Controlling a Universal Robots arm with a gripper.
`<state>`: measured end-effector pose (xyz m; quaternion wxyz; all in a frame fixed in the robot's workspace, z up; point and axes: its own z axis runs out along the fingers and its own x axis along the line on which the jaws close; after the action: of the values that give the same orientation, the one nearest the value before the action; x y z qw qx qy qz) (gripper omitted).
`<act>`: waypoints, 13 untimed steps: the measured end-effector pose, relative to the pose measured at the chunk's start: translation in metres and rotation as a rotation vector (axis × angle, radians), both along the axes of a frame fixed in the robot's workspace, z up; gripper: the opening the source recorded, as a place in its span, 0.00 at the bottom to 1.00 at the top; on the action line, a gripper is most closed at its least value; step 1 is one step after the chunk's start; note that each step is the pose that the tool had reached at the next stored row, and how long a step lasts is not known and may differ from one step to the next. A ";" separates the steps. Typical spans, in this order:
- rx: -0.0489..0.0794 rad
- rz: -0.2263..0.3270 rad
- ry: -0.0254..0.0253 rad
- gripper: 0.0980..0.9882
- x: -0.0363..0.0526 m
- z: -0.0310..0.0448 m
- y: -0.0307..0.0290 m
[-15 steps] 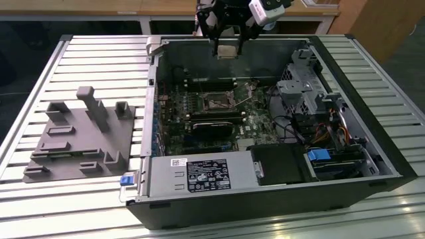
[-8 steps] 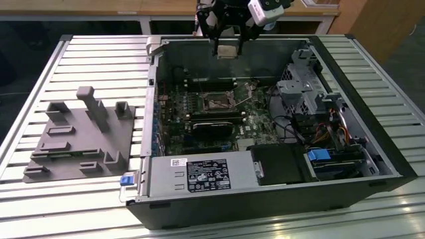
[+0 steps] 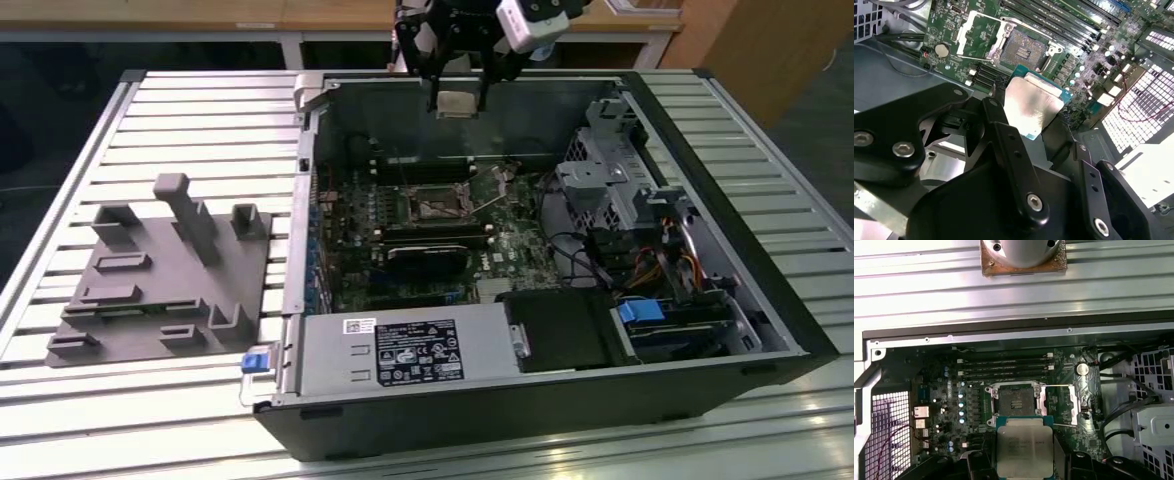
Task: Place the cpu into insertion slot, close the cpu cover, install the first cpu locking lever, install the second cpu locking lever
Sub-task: 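Place the cpu into insertion slot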
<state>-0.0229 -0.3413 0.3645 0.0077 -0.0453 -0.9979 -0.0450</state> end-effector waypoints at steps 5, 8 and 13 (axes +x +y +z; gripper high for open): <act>0.000 -0.016 -0.0001 0.50 0.0000 -0.0001 0.0000; 0.000 -0.028 0.0000 0.50 0.0000 -0.0002 0.0000; 0.000 -0.048 0.0000 0.50 0.0000 -0.0003 0.0000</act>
<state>-0.0229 -0.3413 0.3642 0.0066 -0.0695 -0.9965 -0.0452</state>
